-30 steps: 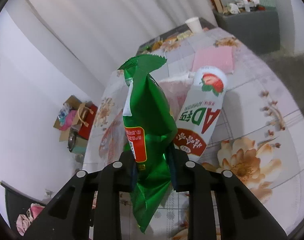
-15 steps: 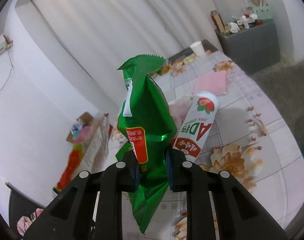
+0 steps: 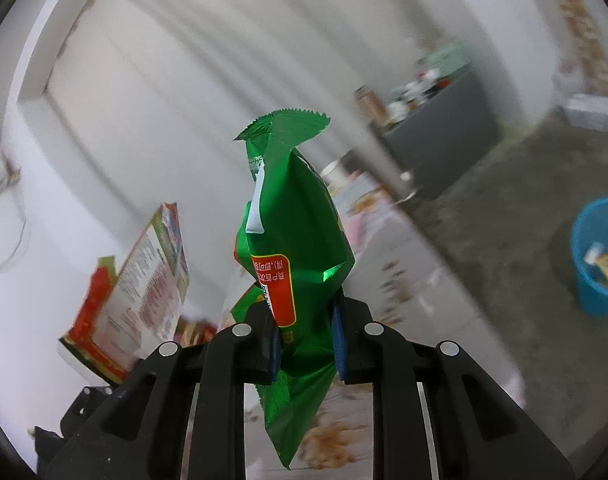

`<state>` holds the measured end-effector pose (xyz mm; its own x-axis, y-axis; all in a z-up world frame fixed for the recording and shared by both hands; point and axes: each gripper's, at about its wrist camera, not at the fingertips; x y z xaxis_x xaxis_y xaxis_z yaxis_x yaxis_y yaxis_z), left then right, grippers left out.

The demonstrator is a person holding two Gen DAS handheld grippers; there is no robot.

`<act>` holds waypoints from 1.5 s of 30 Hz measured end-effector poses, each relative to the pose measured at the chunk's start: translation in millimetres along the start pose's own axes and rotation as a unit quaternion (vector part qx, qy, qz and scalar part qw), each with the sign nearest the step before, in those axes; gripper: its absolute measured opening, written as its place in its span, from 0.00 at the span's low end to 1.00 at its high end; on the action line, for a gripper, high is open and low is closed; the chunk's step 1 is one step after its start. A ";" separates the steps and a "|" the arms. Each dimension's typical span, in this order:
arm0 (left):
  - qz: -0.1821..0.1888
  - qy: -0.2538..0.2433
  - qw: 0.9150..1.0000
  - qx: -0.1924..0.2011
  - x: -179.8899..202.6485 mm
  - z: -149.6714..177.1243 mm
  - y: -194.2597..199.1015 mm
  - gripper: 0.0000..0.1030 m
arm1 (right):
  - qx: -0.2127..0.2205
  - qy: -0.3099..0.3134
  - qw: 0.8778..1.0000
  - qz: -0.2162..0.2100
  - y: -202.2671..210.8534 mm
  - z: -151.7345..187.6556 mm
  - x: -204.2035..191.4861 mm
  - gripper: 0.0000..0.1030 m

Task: Collect trash
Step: 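Carry the green bag and Wangwang bag over the wastebasket with both grippers, then open both grippers to drop the bags into the wastebasket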

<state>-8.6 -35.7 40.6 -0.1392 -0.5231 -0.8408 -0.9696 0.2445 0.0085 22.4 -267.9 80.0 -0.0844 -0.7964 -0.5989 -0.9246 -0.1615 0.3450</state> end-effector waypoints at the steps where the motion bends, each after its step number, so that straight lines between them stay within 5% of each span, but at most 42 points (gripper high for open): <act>1: 0.010 -0.004 1.000 0.020 8.5 -13.2 1.6 0.04 | 0.009 -0.010 1.000 0.009 7.9 -1.2 11.1 0.18; 9: 0.114 -0.027 0.985 0.130 73.0 -112.3 -5.0 0.04 | 0.071 -0.111 0.986 0.099 68.7 -5.4 124.4 0.18; 13: 0.191 -0.043 0.965 0.176 119.0 -165.1 -15.3 0.04 | 0.078 -0.180 0.972 0.129 80.7 -1.4 194.6 0.19; 20: 0.314 -0.085 0.926 0.192 217.3 -224.1 -53.8 0.04 | 0.064 -0.278 0.949 0.136 75.1 10.0 295.1 0.19; 29: 0.342 -0.231 0.885 0.216 369.6 -238.1 -89.8 0.05 | 0.055 -0.389 0.911 0.130 30.5 38.2 431.4 0.20; 33: 0.348 -0.260 0.876 0.209 413.2 -243.7 -105.1 0.08 | 0.059 -0.424 0.896 0.120 9.9 50.0 485.3 0.24; 35: 0.358 -0.267 0.871 0.206 430.8 -249.5 -109.4 0.10 | 0.062 -0.429 0.894 0.112 9.5 52.6 490.6 0.50; 36: 0.362 -0.268 0.869 0.206 441.2 -252.8 -108.5 0.19 | 0.066 -0.439 0.891 0.098 3.2 58.2 504.1 0.58; 37: 0.364 -0.270 0.868 0.205 451.2 -252.6 -111.0 0.39 | 0.064 -0.443 0.889 0.101 1.1 60.2 507.7 0.65; 39: 0.378 -0.269 0.863 0.199 460.0 -245.0 -117.2 0.54 | 0.048 -0.448 0.884 0.122 -2.7 67.0 518.0 0.65; 45: 0.402 -0.271 0.855 0.182 485.9 -238.6 -126.1 0.56 | 0.037 -0.457 0.878 0.137 10.4 84.9 526.7 0.73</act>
Point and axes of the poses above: each gripper's, at about its wrist camera, not at the fingertips, and y roughly against the way its jaws point, x to its right, z to its underside, and after that the axes turned 7 degrees about y, right-handed
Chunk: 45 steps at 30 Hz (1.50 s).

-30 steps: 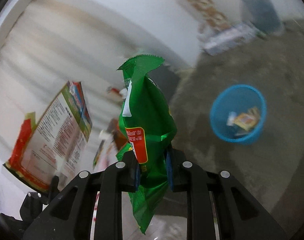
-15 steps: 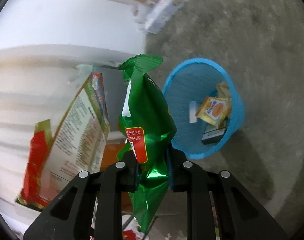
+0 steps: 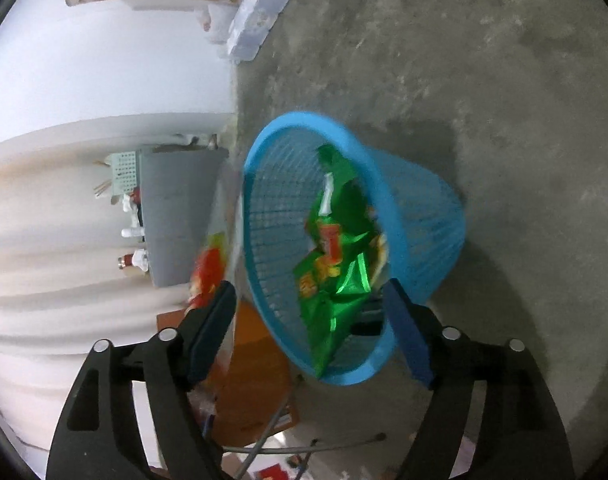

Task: Collect trash
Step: 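Open both grippers to drop the bags into the wastebasket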

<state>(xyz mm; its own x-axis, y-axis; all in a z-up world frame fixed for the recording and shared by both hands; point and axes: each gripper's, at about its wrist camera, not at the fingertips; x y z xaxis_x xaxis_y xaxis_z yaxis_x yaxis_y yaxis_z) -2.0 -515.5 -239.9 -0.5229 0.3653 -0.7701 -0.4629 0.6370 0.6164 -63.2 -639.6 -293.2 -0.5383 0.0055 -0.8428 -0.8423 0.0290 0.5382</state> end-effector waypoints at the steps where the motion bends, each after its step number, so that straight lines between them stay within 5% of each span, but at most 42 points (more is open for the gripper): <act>1: 0.001 0.001 1.000 0.000 -0.1 -6.6 -4.2 0.56 | 0.007 0.002 1.000 0.001 4.9 0.4 2.2 0.73; 9: 0.038 0.099 0.994 -0.016 -86.9 5.9 36.5 0.62 | 0.092 0.056 0.994 0.026 66.4 -2.2 -21.1 0.73; 13: 0.065 0.217 0.973 -0.054 -165.8 44.6 71.5 0.69 | 0.088 0.148 0.983 0.054 62.9 2.0 -71.2 0.68; 17: 0.061 0.343 0.934 -0.077 -229.8 112.5 134.7 0.80 | 0.041 0.271 0.956 0.104 15.0 20.4 -132.3 0.55; 20: 0.054 0.440 0.893 -0.079 -256.2 169.7 189.5 0.85 | -0.008 0.347 0.924 0.160 -53.7 33.4 -155.6 0.42; 22: 0.051 0.494 0.865 -0.078 -262.5 206.5 220.5 0.86 | -0.042 0.392 0.896 0.204 -101.9 46.3 -162.4 0.39; 25: 0.032 0.541 0.835 -0.094 -257.8 248.8 251.2 0.86 | -0.081 0.447 0.843 0.286 -154.5 63.4 -151.5 0.33; 27: 0.009 0.569 0.815 -0.112 -250.8 281.5 272.3 0.86 | -0.108 0.452 0.820 0.334 -180.6 64.7 -126.0 0.29; 30: -0.010 0.592 0.794 -0.135 -244.3 313.9 293.1 0.86 | -0.114 0.416 0.812 0.393 -185.9 48.5 -86.1 0.21; 32: -0.024 0.603 0.783 -0.152 -238.2 332.2 302.8 0.86 | -0.118 0.382 0.820 0.409 -181.0 32.9 -60.0 0.19; 42: -0.049 0.627 0.759 -0.167 -232.6 367.4 324.4 0.86 | -0.172 0.318 0.813 0.456 -194.3 -5.5 -15.8 0.17; 45: -0.053 0.633 0.754 -0.167 -231.1 370.1 331.1 0.86 | -0.196 0.312 0.796 0.480 -199.6 -12.3 -8.1 0.17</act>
Point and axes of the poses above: each gripper's, at about its wrist camera, not at the fingertips, and y roughly against the way its jaws point, x to its right, z to its underside, and after that the axes turned 7 degrees about y, right-handed
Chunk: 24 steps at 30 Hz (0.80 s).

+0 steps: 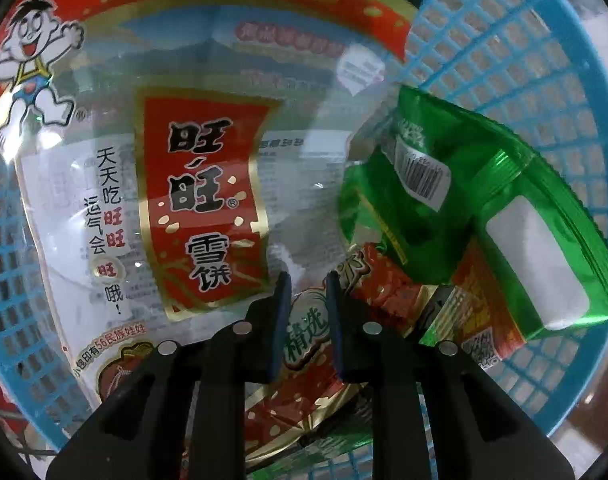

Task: Collect trash
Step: 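Open both grippers to drop the bags into the wastebasket, then move both grippers back from the wastebasket to the table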

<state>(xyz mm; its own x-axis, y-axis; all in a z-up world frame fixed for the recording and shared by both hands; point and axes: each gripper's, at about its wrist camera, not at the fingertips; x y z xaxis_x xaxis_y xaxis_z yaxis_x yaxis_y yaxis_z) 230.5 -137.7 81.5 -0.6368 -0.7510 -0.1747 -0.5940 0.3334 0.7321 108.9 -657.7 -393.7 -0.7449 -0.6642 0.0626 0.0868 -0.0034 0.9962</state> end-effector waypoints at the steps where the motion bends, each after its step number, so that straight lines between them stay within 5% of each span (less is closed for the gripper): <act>1: 0.000 0.004 1.000 0.002 -2.3 1.3 2.6 0.86 | -0.010 0.006 1.000 0.009 -3.5 -0.7 -0.1 0.17; 5: -0.001 0.016 1.000 0.004 -13.0 7.9 11.6 0.86 | -0.029 0.028 0.998 0.045 -10.0 -2.4 -2.2 0.18; 9: -0.005 0.034 0.999 0.005 -26.3 16.9 21.6 0.86 | 0.003 0.001 1.000 0.019 -2.9 -2.9 -2.3 0.26; 14: -0.004 0.057 0.998 0.011 -44.2 30.1 30.2 0.86 | 0.097 -0.010 0.994 -0.058 31.3 28.4 17.1 0.71; 18: 0.011 0.080 0.997 0.012 -55.7 40.2 34.5 0.86 | 0.144 0.022 0.987 -0.063 56.2 55.1 17.8 0.73; 24: 0.012 0.114 0.993 0.036 -80.8 62.4 60.1 0.86 | 0.205 0.007 0.970 -0.133 110.7 84.1 18.7 0.73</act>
Point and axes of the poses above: each gripper's, at about its wrist camera, not at the fingertips, and y roughly against the way its jaws point, x to its right, z to its underside, and after that the axes turned 7 degrees about y, right-handed
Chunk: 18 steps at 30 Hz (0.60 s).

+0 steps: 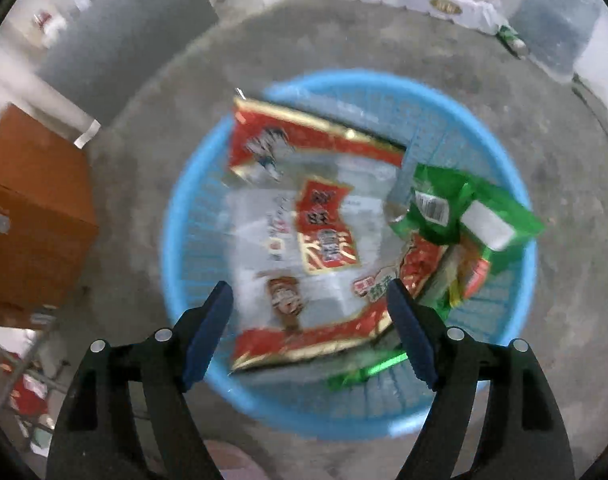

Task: Collect trash
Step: 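Move both grippers back from the wastebasket to the table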

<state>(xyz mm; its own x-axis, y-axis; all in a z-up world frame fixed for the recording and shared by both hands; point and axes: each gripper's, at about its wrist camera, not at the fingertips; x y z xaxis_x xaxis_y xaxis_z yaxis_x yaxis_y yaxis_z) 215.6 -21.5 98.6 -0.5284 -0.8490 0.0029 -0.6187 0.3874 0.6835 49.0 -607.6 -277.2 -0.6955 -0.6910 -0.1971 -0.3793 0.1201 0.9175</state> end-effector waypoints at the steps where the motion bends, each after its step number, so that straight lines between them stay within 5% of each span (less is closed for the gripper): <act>1: 0.001 0.009 1.000 0.003 -6.0 2.6 4.9 0.87 | 0.014 -0.010 1.000 -0.014 14.9 3.2 -4.5 0.73; 12: 0.001 0.135 0.990 0.036 -78.8 58.9 58.5 0.91 | 0.126 -0.004 0.987 -0.103 191.5 44.8 -85.1 0.81; 18: -0.010 0.180 0.983 0.038 -105.7 102.0 73.4 0.92 | 0.157 0.028 0.976 -0.148 248.5 78.5 -126.3 0.84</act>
<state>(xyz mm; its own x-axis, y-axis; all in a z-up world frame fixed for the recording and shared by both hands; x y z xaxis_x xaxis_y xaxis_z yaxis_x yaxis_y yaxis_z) 166.7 133.4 74.0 -0.2853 -0.9233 0.2573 -0.6755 0.3841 0.6294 -5.4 -434.6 -51.5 -0.4955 -0.7657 -0.4101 -0.7334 0.1157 0.6699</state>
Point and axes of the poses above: each gripper's, at about its wrist camera, not at the fingertips, and y roughly against the way its jaws point, x to its right, z to its underside, and after that the axes turned 7 degrees about y, right-handed
